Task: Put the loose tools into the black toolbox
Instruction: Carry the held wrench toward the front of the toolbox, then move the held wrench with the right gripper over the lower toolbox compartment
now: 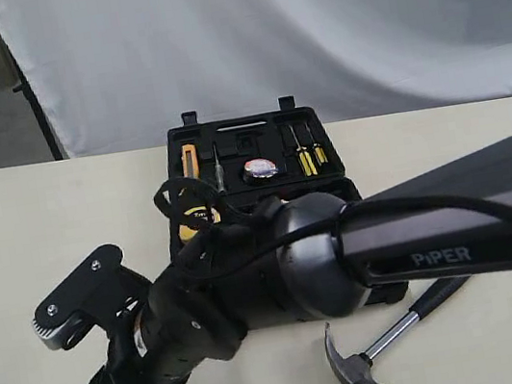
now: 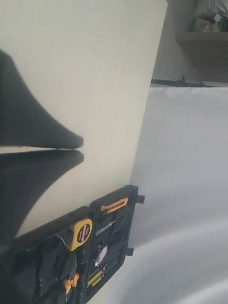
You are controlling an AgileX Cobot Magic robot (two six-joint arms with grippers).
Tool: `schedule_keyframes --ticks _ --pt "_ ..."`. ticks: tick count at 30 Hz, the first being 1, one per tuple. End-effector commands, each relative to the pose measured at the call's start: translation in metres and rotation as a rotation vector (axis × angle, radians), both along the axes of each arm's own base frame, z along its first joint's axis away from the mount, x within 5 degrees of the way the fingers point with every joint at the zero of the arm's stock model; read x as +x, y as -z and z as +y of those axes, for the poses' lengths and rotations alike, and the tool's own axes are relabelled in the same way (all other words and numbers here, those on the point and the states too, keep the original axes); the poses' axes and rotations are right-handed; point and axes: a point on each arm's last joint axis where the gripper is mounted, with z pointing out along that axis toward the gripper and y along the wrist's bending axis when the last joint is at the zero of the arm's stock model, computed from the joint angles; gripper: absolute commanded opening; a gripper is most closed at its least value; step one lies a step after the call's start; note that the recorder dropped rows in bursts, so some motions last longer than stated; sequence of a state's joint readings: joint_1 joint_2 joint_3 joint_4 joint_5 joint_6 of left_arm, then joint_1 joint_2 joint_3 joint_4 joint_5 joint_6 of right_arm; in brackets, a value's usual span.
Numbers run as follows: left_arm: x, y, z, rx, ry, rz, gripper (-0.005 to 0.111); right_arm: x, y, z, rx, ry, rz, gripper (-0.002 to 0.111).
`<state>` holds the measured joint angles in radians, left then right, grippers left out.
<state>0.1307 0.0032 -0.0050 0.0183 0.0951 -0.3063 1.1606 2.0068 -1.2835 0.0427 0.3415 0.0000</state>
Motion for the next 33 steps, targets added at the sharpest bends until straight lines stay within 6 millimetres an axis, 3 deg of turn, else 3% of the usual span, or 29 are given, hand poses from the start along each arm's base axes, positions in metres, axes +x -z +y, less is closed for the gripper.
schedule_keyframes --ticks 1,5,11,18,23,27,31,33 --pt "-0.001 -0.002 0.001 0.002 -0.026 -0.013 0.001 0.005 0.006 0.006 -0.032 0.000 0.012 0.075" --pt "-0.001 -0.002 0.001 0.002 -0.026 -0.013 0.001 0.008 0.012 0.017 -0.068 -0.010 0.025 0.071" --pt "-0.001 -0.002 0.001 0.002 -0.026 -0.013 0.001 0.015 0.025 0.030 -0.121 -0.005 0.051 0.057" --pt "-0.001 -0.002 0.001 0.002 -0.026 -0.013 0.001 0.017 0.045 0.035 -0.212 -0.008 0.093 0.057" --pt "-0.001 -0.002 0.001 0.002 -0.026 -0.013 0.001 0.014 0.047 0.032 -0.253 -0.037 0.098 0.055" --pt "-0.001 -0.002 0.001 0.002 -0.026 -0.013 0.001 0.005 0.046 0.032 -0.288 -0.075 0.103 0.034" --pt "-0.001 -0.002 0.001 0.002 -0.026 -0.013 0.001 -0.005 0.045 0.031 -0.349 -0.181 0.088 0.001" --pt "-0.001 -0.002 0.001 0.002 -0.026 -0.013 0.001 -0.010 0.046 0.030 -0.382 -0.231 0.087 0.000"
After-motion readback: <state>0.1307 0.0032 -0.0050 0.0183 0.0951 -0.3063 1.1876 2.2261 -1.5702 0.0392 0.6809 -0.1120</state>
